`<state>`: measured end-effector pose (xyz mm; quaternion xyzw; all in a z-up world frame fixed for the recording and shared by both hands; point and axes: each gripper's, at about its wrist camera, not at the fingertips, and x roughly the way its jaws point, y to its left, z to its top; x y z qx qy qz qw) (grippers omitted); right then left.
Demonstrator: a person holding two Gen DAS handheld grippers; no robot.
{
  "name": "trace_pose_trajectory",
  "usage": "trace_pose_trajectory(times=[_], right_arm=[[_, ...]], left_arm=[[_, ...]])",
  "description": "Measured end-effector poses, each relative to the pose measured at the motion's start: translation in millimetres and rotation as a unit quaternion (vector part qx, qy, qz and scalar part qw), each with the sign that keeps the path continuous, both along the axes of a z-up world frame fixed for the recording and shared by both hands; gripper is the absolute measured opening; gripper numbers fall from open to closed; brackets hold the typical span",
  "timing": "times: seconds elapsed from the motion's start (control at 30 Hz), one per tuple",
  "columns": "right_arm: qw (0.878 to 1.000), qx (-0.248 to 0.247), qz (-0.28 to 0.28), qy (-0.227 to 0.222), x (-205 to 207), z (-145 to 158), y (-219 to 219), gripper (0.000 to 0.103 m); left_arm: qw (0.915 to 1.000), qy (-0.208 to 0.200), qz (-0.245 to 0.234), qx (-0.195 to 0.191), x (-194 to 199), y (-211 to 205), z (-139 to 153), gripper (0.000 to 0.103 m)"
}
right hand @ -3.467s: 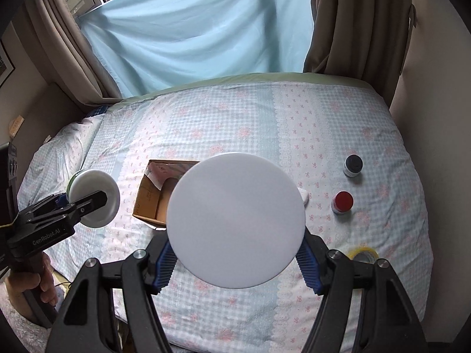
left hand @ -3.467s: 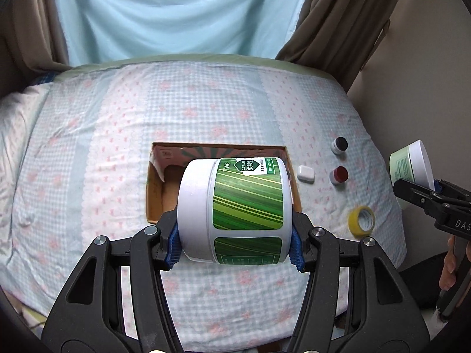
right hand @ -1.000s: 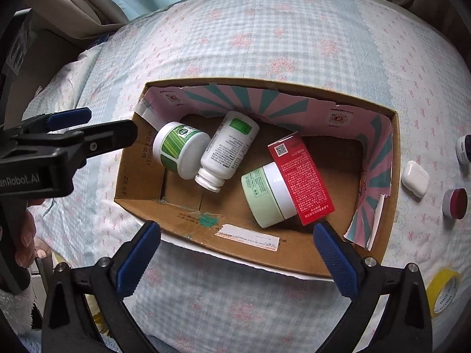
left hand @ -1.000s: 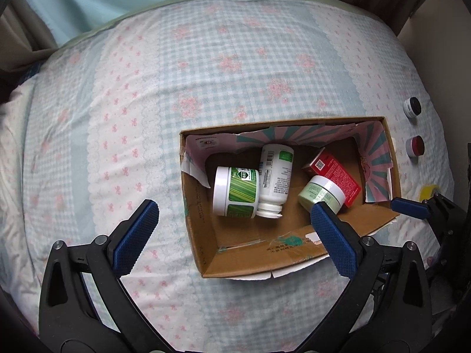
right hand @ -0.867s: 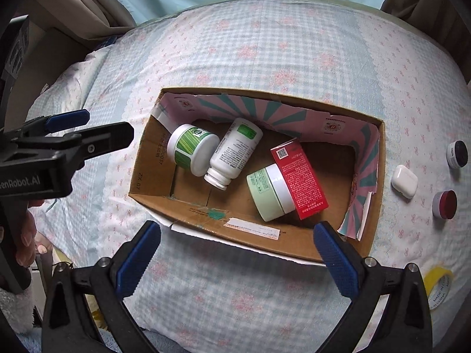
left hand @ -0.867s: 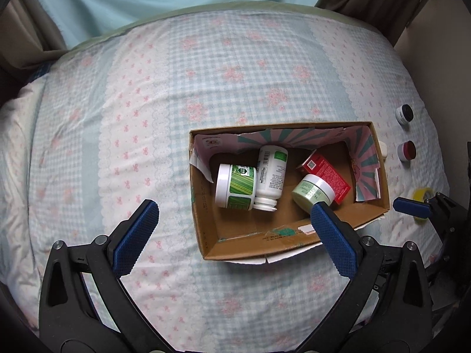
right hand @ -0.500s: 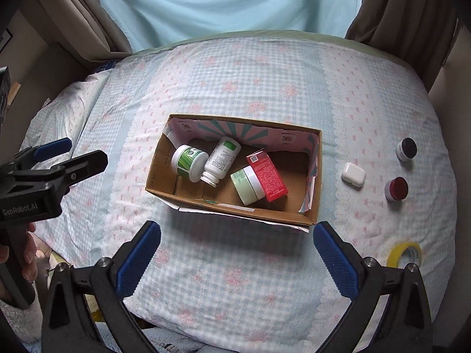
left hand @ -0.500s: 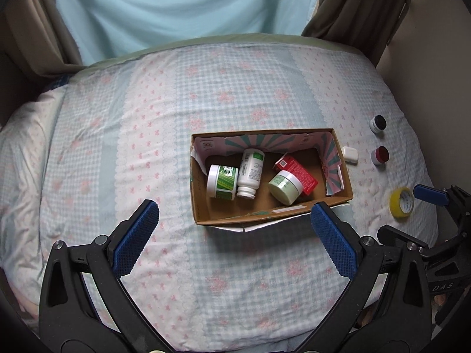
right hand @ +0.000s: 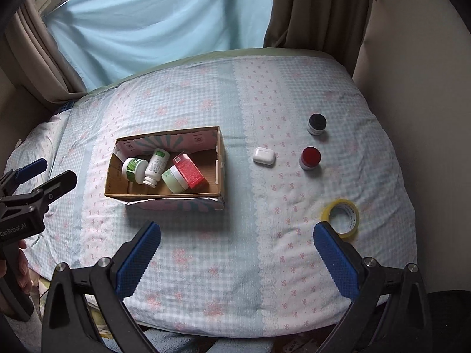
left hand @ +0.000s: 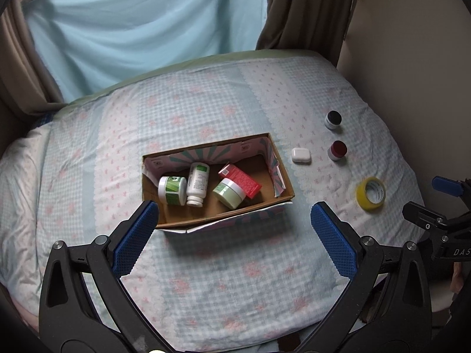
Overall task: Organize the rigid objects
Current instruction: 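Move both grippers toward the white earbud case and red-lid jar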
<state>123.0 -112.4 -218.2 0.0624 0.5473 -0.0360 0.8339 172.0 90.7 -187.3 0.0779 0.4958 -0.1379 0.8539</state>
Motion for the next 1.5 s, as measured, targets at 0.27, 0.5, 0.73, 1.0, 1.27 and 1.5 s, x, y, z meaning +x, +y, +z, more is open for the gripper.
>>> trace_pose_trajectory(times=[0.27,0.5,0.73,1.0,1.27,1.5], right_arm=[[1.0,0.005,0.029,-0.006,-6.6,-15.2,-102.6,0.103],[0.995,-0.001,0.099,-0.032,12.4,-23.5,-176.4,0.103],[0.985,0.005,0.163,-0.048,45.7,-46.7,-206.5,0.103],[0.983,0.024,0.181,-0.033,80.7,-89.4,-221.4,0.103],[0.973,0.009,0.23,-0.017,121.5,-148.7,-212.5,0.103],[0.966,0.008,0.259,-0.006,156.6,-212.8,-203.0,0.103]], left_arm=[[0.9986,0.0,0.052,-0.007,-6.6,-92.5,-6.5,0.103],[0.9959,0.014,0.09,0.002,5.2,-175.3,-34.0,0.103],[0.995,0.018,0.098,0.007,20.2,-218.9,-67.2,0.103],[0.9961,0.044,0.067,0.037,58.3,-248.4,-126.2,0.103],[0.9915,0.113,0.033,0.056,118.8,-264.2,-200.2,0.103],[0.9803,0.182,-0.002,0.078,173.9,-276.6,-278.7,0.1]])
